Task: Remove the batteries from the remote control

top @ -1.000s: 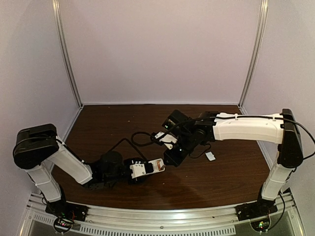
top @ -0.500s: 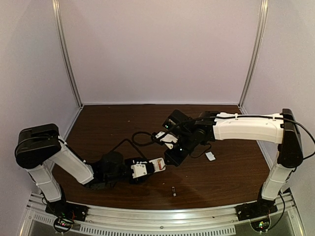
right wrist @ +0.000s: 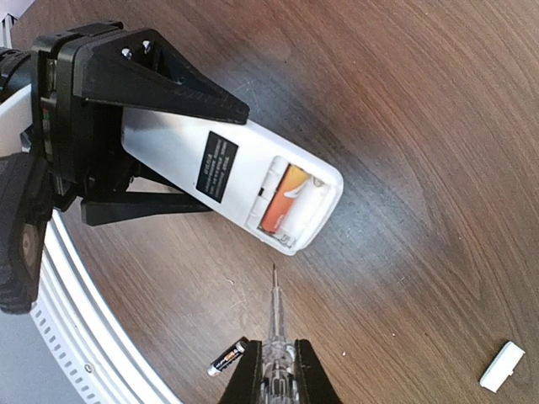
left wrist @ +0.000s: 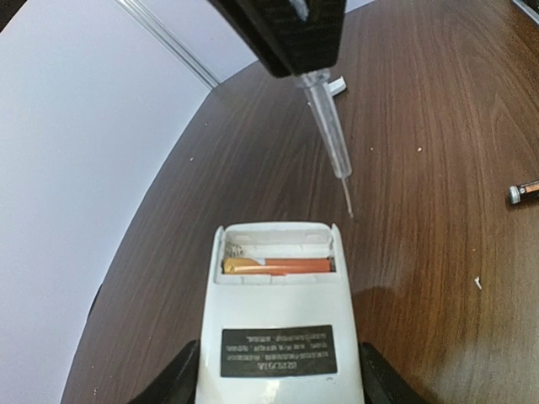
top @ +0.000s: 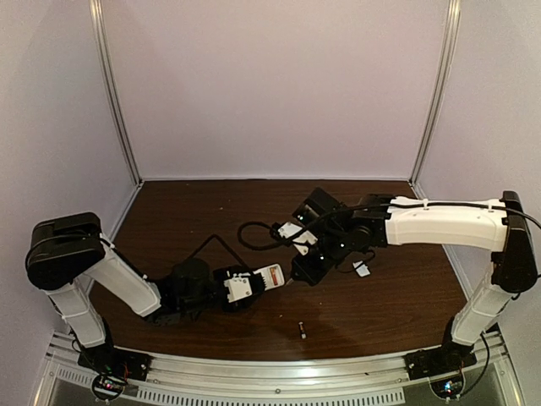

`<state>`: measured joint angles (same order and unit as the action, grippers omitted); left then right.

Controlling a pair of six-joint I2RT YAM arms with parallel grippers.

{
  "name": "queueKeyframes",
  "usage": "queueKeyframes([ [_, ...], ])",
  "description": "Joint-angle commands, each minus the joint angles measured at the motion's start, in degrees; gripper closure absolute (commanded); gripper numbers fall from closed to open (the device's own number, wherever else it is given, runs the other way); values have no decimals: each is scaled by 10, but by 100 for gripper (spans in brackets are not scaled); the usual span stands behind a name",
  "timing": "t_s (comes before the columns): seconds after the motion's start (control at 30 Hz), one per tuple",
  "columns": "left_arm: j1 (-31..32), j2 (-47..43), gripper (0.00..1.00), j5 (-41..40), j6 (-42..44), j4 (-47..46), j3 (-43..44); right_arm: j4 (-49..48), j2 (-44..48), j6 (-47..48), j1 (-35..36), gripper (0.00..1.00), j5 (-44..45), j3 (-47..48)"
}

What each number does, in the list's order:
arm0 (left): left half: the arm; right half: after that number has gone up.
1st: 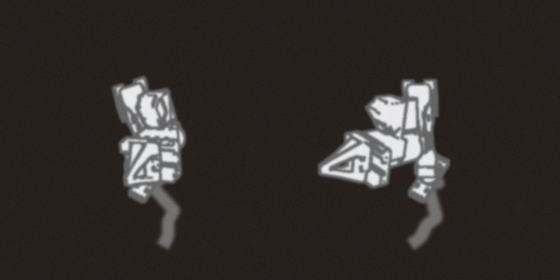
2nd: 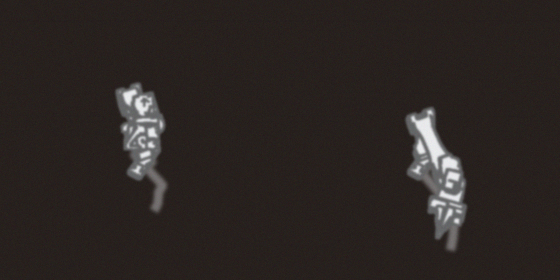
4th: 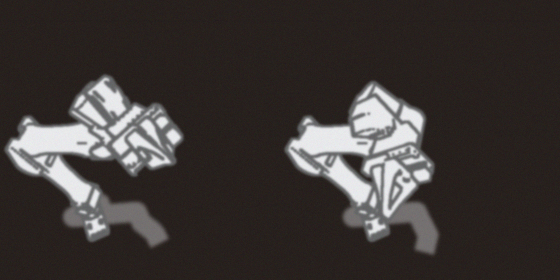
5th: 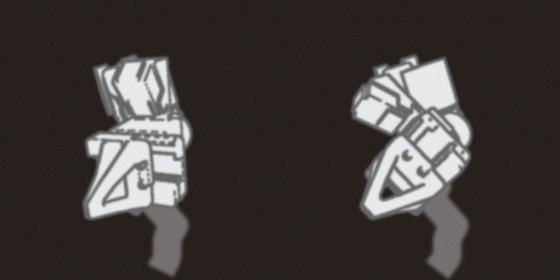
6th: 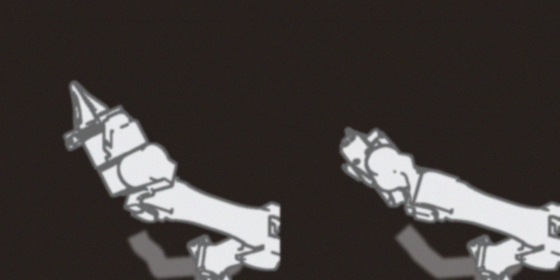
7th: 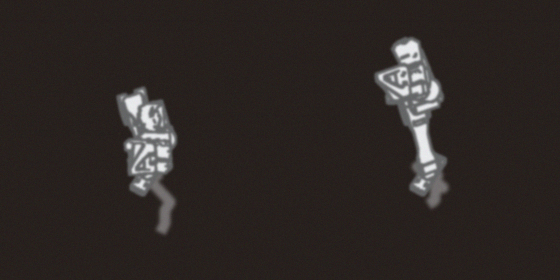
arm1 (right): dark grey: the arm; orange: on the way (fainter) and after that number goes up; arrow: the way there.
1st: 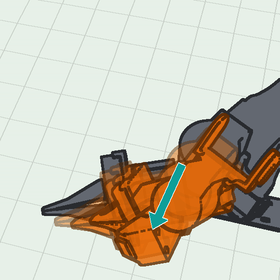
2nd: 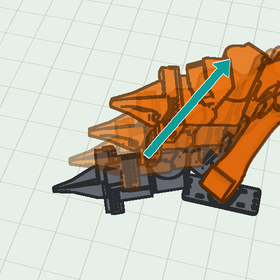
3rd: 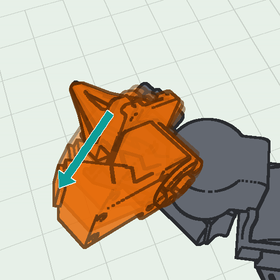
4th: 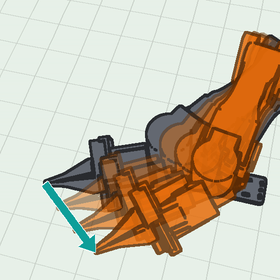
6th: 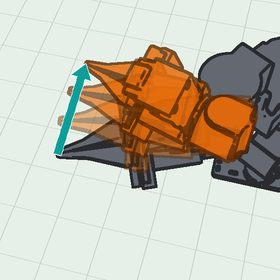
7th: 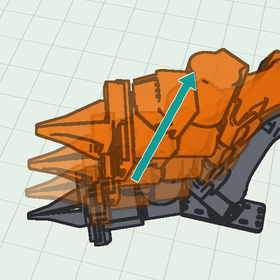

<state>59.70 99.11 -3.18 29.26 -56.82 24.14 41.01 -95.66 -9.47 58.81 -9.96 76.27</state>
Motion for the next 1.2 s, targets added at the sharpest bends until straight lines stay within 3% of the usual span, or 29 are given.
queueKeyframes([
  [0.0, -5, 8, 100, 3, -11, -55, 7, -49, 58, -25, 0, 100, 48, -45],
  [0.4, -5, 1, 100, 51, -30, -56, -3, -166, 157, -86, 0, 100, 96, -150],
  [0.83, -6, -18, 100, 87, -55, -39, -6, -213, 215, -139, 0, 100, 172, -208],
  [1.17, -21, -7, 100, 135, -63, -40, 17, -265, 237, -119, -3, 100, 174, -223],
])
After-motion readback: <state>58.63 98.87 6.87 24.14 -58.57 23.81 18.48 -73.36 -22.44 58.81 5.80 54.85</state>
